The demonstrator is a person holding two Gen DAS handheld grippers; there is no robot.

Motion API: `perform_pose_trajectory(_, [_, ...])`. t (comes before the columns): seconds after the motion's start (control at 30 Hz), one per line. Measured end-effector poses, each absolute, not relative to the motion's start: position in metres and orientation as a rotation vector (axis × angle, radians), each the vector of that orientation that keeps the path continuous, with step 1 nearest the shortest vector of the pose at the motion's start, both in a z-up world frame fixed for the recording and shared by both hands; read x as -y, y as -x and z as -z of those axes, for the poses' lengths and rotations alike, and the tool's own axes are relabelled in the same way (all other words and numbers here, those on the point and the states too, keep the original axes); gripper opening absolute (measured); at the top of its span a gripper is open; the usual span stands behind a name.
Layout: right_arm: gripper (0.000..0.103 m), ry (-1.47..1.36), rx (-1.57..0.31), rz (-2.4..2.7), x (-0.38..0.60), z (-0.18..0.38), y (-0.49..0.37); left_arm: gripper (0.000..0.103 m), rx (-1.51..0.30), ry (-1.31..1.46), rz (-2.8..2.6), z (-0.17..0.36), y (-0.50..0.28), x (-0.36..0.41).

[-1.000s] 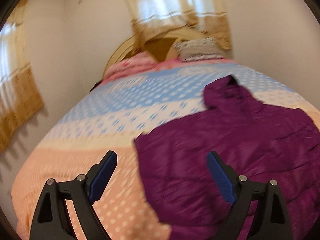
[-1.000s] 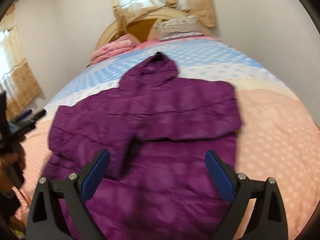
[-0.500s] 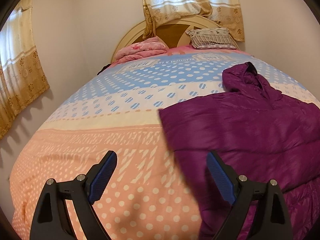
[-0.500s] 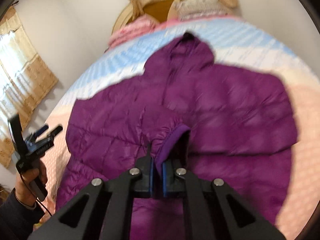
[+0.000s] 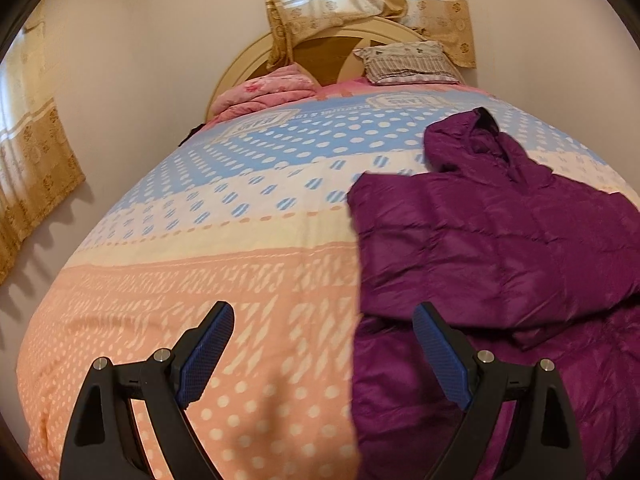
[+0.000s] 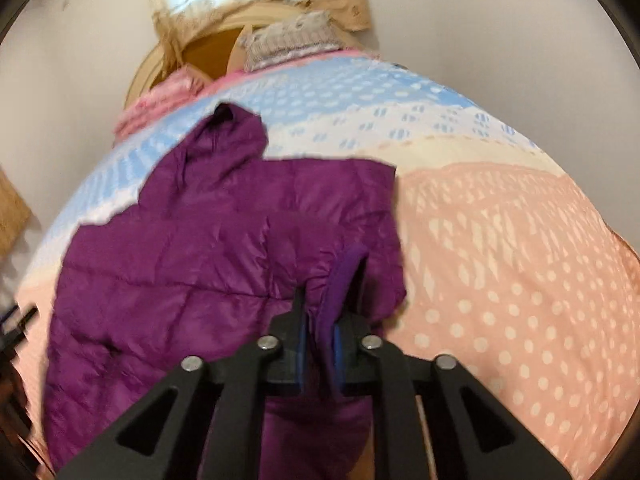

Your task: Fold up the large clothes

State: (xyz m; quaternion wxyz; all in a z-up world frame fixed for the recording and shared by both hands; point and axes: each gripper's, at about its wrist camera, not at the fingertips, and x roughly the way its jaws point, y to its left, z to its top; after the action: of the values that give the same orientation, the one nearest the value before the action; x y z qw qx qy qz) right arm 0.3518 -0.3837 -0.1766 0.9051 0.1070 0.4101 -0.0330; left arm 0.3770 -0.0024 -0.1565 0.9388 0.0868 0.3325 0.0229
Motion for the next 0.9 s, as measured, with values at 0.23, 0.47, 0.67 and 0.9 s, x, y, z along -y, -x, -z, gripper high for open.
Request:
perform_pose_trajectory(0.23, [0.072,-0.184,-0.67,0.229,0.383,0.13,-0.324,0.091,-0.639,-0.165,-0.002,0.137,-0.4,0.033])
perform_pose_trajectory(0.47, [0.037,-0.177,-0.783,0.035,0.345,0.158,-0.373,0.091,-0.701,-0.154,-0.105,0.17,-0.454,0.04])
perform_pose_trajectory(0.67, [0.029,-0.18,-0.838,0.071,0.351,0.201,-0.389,0.092,-0.806,-0.094,-0.104,0.206,-0.471,0.021])
perform_pose_trajectory(0.9, [0.029,-0.182,-0.854,0.068,0.349,0.208,-0.391,0.099,-0.868,-0.062,-0.093,0.218,-0.476,0.017])
